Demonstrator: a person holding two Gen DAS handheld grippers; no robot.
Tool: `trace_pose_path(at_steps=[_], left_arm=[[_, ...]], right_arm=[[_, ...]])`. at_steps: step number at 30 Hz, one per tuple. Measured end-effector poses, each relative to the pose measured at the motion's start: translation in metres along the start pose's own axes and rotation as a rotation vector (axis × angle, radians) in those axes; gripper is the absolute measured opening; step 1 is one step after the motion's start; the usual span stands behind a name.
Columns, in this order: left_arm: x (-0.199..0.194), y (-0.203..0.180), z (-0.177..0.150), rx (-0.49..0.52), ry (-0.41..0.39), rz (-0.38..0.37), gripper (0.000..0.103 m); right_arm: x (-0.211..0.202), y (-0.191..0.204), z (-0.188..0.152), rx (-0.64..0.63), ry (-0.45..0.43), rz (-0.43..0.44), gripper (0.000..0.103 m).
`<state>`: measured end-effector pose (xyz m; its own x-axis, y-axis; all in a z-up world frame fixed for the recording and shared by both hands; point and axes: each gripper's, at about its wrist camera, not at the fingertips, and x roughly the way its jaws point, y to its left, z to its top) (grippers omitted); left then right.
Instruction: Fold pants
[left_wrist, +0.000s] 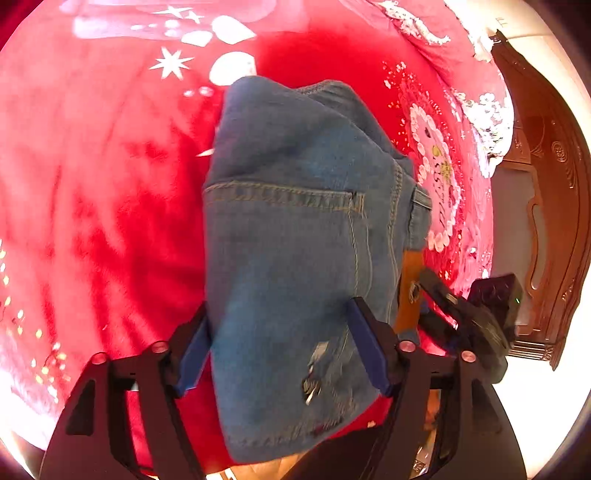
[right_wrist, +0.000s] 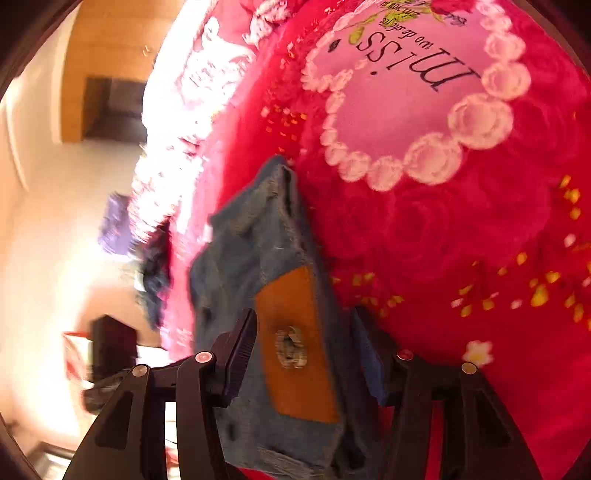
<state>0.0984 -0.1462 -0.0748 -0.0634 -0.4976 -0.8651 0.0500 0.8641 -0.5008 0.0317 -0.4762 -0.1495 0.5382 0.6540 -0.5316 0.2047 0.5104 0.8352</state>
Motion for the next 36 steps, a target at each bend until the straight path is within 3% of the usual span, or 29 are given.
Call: trace_pose_path(at_steps=[1, 2, 3, 4, 8, 10, 16, 19, 24, 26, 27, 28, 30, 31, 34, 36], left_arm=[[0.001, -0.003, 0.000, 0.003, 0.002, 0.007, 0.076], [0.002, -0.007, -0.001, 0.020, -0.006, 0.018, 0.076], [0.001, -0.008, -0.004, 0.039, -0.017, 0.030, 0.076], [-0.001, -0.009, -0.005, 0.053, -0.026, 0.040, 0.074], [-0.013, -0.012, -0.007, 0.113, -0.064, 0.101, 0.042], [-0.020, -0.013, -0.009, 0.131, -0.082, 0.129, 0.027], [-0.045, -0.009, 0.001, 0.137, -0.141, 0.092, 0.023], [-0.070, -0.004, 0.021, 0.122, -0.186, 0.075, 0.023], [-0.122, 0.002, 0.068, 0.085, -0.283, 0.061, 0.023], [-0.141, 0.003, 0.085, 0.077, -0.351, 0.078, 0.024], [-0.148, 0.004, 0.093, 0.066, -0.383, 0.095, 0.032], [-0.152, 0.006, 0.100, 0.068, -0.404, 0.122, 0.049], [-0.152, 0.011, 0.105, 0.070, -0.444, 0.266, 0.067], [-0.149, 0.015, 0.102, 0.082, -0.462, 0.336, 0.068], [-0.134, 0.030, 0.079, 0.120, -0.504, 0.446, 0.068], [-0.119, 0.039, 0.062, 0.132, -0.502, 0.493, 0.069]], right_arm=[[0.004, 0.000, -0.003, 0.014, 0.029, 0.067, 0.055], [0.004, 0.006, -0.006, -0.026, 0.021, 0.046, 0.055], [0.007, 0.013, -0.009, -0.093, 0.031, -0.022, 0.050], [0.013, 0.016, -0.010, -0.141, 0.059, -0.096, 0.035], [0.023, 0.043, -0.015, -0.268, 0.058, -0.281, 0.030], [0.027, 0.065, -0.023, -0.342, 0.063, -0.326, 0.029], [0.023, 0.098, -0.016, -0.347, 0.066, -0.298, 0.028], [0.023, 0.112, 0.000, -0.337, 0.066, -0.259, 0.028], [0.042, 0.179, 0.040, -0.389, 0.010, -0.182, 0.029], [0.048, 0.207, 0.054, -0.432, -0.031, -0.168, 0.032], [0.053, 0.216, 0.061, -0.455, -0.043, -0.172, 0.040], [0.064, 0.224, 0.068, -0.488, -0.059, -0.236, 0.064], [0.082, 0.228, 0.073, -0.535, -0.112, -0.537, 0.098], [0.090, 0.224, 0.072, -0.547, -0.110, -0.641, 0.099], [0.096, 0.209, 0.054, -0.547, -0.100, -0.670, 0.102], [0.097, 0.195, 0.035, -0.561, -0.100, -0.751, 0.102]])
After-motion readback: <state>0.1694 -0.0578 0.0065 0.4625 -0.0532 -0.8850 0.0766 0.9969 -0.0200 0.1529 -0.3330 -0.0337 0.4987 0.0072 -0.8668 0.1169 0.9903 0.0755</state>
